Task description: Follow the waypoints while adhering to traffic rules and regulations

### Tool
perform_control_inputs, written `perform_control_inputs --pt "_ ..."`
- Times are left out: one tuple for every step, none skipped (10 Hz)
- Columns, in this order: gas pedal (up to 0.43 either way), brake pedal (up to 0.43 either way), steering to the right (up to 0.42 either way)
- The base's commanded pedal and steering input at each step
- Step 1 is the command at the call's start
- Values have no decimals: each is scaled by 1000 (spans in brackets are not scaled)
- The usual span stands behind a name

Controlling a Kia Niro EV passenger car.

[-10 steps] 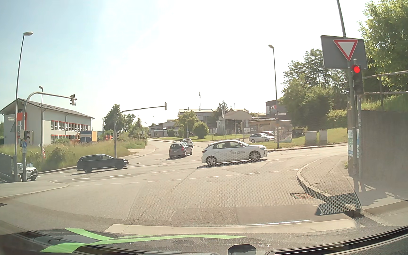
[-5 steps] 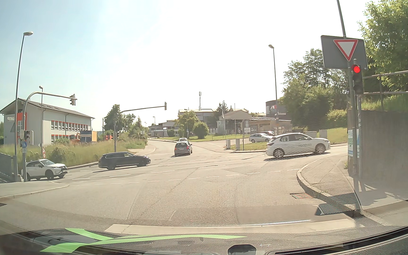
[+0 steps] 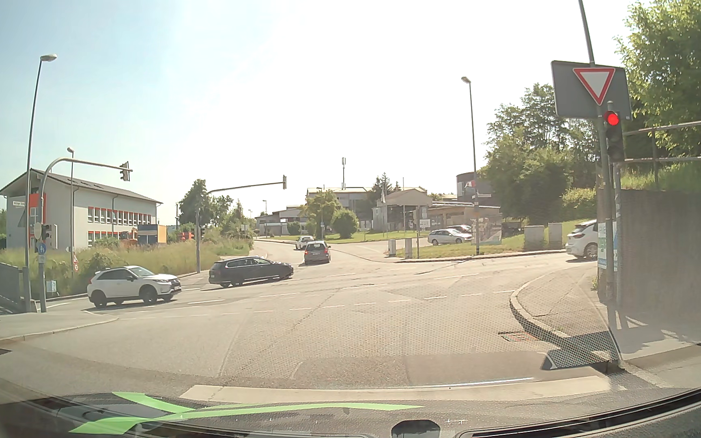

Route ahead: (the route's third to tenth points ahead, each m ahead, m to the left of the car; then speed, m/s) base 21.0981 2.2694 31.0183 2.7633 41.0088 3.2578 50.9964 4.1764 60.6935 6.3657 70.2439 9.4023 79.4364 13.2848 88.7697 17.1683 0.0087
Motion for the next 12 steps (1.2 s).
perform_control_inputs --pt "0 220 1" --pt "0 220 2" --pt "0 220 2" --pt "0 220 2" --pt "0 220 2" --pt "0 220 2" --pt "0 220 2" --pt "0 220 2" --pt "0 220 2" --pt "0 220 2" --pt "0 220 2" --pt "0 220 2"
